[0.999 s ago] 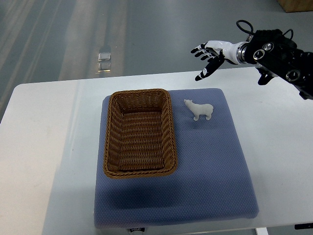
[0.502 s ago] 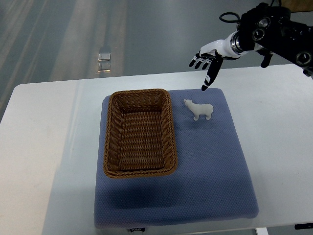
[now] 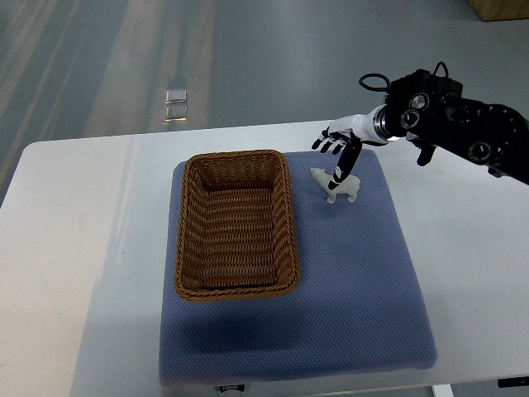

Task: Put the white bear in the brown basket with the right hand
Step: 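Swing the right hand over and lower it toward the white bear, then close the right hand's fingers around the white bear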

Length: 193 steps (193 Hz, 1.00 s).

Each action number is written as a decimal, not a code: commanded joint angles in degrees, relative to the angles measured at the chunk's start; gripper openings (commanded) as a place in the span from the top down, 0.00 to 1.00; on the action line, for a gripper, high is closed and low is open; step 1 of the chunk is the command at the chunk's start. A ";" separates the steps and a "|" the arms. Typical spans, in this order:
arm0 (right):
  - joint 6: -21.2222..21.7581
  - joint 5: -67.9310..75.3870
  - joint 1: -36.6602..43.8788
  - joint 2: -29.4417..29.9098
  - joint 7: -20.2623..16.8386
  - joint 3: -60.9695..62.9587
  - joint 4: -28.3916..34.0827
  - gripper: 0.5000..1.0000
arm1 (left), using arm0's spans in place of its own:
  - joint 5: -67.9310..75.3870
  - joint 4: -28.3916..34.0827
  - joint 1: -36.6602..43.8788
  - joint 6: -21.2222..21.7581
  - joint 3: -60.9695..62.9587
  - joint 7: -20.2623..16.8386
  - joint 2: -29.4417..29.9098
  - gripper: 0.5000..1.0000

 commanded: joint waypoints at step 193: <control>-5.21 -7.12 -4.17 0.86 1.60 -1.48 -0.07 1.00 | -0.05 0.09 0.00 0.00 0.00 0.00 0.00 0.00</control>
